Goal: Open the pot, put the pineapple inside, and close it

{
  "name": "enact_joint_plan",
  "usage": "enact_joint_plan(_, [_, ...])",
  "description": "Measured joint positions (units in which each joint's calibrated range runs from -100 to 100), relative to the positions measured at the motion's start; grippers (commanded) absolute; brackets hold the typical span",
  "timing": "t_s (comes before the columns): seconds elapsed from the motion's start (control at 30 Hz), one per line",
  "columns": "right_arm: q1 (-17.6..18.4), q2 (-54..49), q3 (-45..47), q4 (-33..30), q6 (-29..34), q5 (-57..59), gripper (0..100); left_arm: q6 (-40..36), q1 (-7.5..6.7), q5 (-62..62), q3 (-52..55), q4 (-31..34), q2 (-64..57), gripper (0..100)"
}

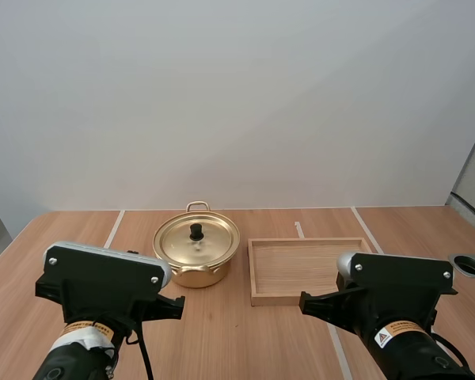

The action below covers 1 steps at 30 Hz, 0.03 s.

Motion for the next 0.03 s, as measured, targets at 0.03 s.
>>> enact_joint_plan(0.03, [0.0,0.0,0.0,0.0,0.0,0.0,0,0.0,0.00,0.0,0.0,0.0,0.0,0])
